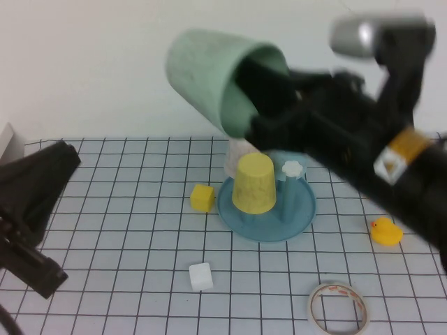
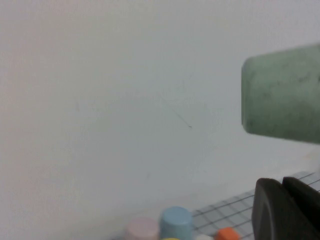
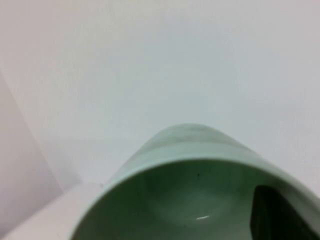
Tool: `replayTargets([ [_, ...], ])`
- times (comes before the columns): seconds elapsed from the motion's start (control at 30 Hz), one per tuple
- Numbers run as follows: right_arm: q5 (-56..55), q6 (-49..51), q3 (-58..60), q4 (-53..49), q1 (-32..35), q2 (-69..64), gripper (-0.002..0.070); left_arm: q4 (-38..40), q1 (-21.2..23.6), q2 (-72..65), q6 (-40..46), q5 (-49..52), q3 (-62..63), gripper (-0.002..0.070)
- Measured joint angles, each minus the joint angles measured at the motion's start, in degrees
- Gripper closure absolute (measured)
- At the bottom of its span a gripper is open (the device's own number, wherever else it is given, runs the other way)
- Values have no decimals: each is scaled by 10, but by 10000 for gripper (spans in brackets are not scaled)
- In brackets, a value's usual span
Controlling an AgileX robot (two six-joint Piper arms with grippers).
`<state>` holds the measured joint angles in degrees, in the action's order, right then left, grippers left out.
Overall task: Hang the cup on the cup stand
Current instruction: Adjust the cup with two arms
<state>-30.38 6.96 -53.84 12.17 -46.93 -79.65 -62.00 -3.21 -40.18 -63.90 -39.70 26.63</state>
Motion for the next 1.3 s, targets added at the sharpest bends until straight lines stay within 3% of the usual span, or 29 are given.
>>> replayTargets([
  [0.13,-132,73,96,-26,-1,0,653,-34,0,0,-188,-2,0,676],
  [0.33,-225,90,164,-54,-2,-1,653,-53,0,-2,-283,43,0,673],
  [0.4,-238,91,165,-78,-2,-7,653,-53,0,-12,-350,55,0,640],
  [0.47,-274,91,165,-138,-2,-28,653,-53,0,-36,-475,42,0,533],
  [0.67,-343,65,165,-175,-2,-80,653,-53,0,-99,-706,-79,0,187],
  [0.77,-345,50,165,-174,-2,-114,653,-51,0,-130,-785,-142,0,95],
  [1.3,-346,-16,99,-202,-2,-160,653,-38,0,-147,-819,-140,0,74],
])
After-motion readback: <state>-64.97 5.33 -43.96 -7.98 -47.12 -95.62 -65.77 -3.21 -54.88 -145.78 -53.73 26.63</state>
